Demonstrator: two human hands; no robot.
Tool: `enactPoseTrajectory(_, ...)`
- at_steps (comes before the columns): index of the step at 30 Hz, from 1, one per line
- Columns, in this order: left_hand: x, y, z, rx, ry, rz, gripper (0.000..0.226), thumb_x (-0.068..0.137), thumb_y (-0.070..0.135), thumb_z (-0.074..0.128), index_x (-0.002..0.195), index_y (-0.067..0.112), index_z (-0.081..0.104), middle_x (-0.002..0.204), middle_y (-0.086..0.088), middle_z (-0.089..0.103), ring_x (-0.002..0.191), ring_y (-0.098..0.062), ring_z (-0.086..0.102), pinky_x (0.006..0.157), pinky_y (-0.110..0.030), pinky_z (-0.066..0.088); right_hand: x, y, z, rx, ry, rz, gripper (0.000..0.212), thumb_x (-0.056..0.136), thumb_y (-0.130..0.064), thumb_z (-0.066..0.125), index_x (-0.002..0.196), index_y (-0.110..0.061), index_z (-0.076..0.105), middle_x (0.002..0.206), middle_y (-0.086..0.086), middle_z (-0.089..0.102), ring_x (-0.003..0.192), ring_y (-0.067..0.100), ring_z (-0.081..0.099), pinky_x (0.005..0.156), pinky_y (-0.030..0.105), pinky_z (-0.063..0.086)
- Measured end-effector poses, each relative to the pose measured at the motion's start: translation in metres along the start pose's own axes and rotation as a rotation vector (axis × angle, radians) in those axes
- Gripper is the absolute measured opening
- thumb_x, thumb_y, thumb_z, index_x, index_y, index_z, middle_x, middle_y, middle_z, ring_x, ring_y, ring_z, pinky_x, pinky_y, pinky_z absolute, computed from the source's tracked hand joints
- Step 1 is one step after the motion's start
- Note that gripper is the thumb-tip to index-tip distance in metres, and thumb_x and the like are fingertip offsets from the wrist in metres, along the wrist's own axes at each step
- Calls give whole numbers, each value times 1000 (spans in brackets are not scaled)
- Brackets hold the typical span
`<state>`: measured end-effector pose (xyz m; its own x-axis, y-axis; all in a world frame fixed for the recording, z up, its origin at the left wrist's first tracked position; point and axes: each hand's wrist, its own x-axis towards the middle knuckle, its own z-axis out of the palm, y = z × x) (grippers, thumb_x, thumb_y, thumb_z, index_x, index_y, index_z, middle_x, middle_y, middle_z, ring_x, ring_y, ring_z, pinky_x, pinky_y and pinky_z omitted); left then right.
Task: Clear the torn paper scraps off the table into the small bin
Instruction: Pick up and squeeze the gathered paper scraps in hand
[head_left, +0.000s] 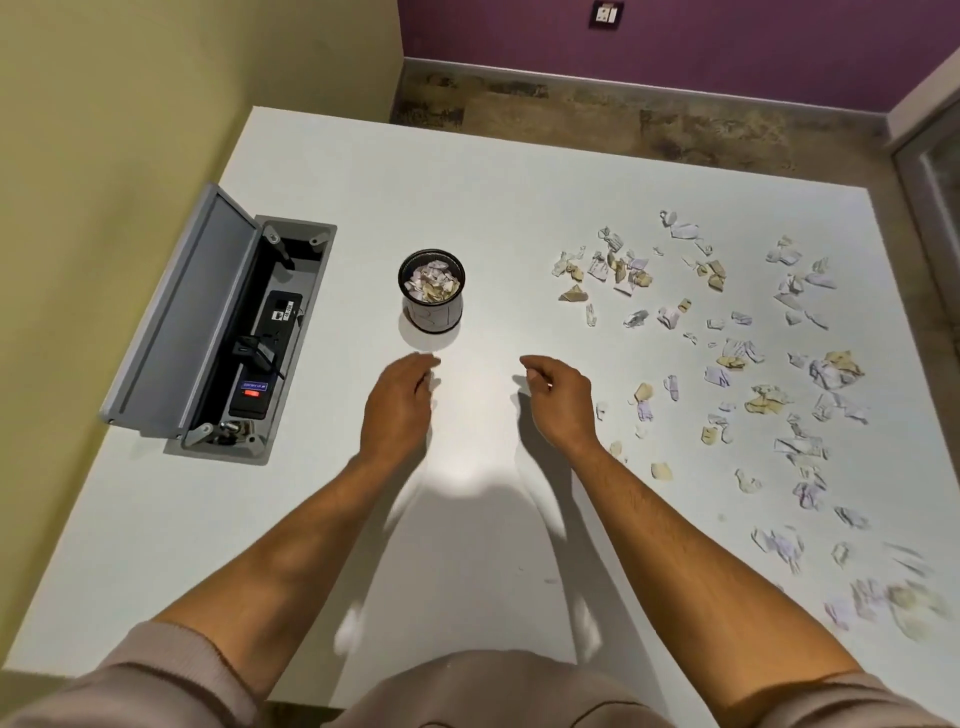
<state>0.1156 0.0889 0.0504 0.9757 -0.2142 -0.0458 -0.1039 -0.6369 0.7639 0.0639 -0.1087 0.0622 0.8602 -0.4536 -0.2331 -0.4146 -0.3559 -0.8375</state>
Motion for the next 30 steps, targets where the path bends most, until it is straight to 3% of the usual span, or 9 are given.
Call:
enactPoseTrajectory(2,-27,-21,15,110,-79,67,31,101,16,45,126,12,63,138,-5,57,133,-23,46,111,-24,32,-19,23,-4,-63,-11,1,26,98,-14,50,118,-10,66,122,2,66,106,9,60,85,3,36)
enactPoseTrajectory(5,-59,-42,32,268,-217,140,34,102,21,42,133,15,56,146,-3,48,142,-29,34,115,-40,28,-52,61,-10,-180,-32,-57,28,99,-21,50,119,-11,66,123,2,66,115,16,60,97,19,40)
enactPoseTrajectory(10,-98,-64,45,506,-392,154,50,105,35,26,153,22,28,163,3,15,151,-21,1,122,-42,-2,-110,114,-24,-322,-45,-65,39,98,-33,37,126,-16,60,130,-2,61,123,16,52,104,35,42)
enactPoseTrajectory(15,-117,-75,50,620,-376,200,55,104,43,17,155,25,17,163,5,2,151,-20,-6,121,-46,-6,-164,142,-34,-519,-38,6,36,99,-32,37,127,-14,52,129,3,56,121,23,48,103,40,41)
enactPoseTrajectory(17,-119,-77,51,642,-358,206,54,104,43,18,156,25,17,164,5,2,151,-19,-6,121,-47,-4,-185,151,-35,-662,-27,-44,46,98,-31,42,136,-6,43,139,11,49,130,31,43,109,43,38)
enactPoseTrajectory(19,-121,-77,52,650,-352,206,54,104,43,18,156,25,16,164,5,3,151,-18,-6,122,-47,-3,-206,161,-33,-760,-60,-38,64,98,-40,43,147,-3,28,152,15,33,143,31,27,117,44,27)
enactPoseTrajectory(23,-124,-77,51,643,-343,209,54,104,43,18,155,24,17,164,5,6,152,-18,-5,122,-45,-3,-233,172,-21,-844,-142,-16,82,95,-61,29,152,-5,13,160,12,11,149,27,2,121,45,2)
enactPoseTrajectory(27,-136,-78,50,632,-337,177,54,105,43,18,156,25,14,163,7,2,151,-16,-7,122,-43,-6,-230,164,-1,-909,-231,-67,88,94,-68,14,153,-5,-3,162,10,-7,149,24,-12,118,53,-4)
enactPoseTrajectory(30,-148,-81,50,635,-332,164,55,105,43,17,156,25,10,162,8,-3,151,-15,-11,122,-44,-6,-224,152,18,-918,-282,-136,90,94,-70,15,153,-5,-2,162,11,-9,149,24,-10,117,55,-2)
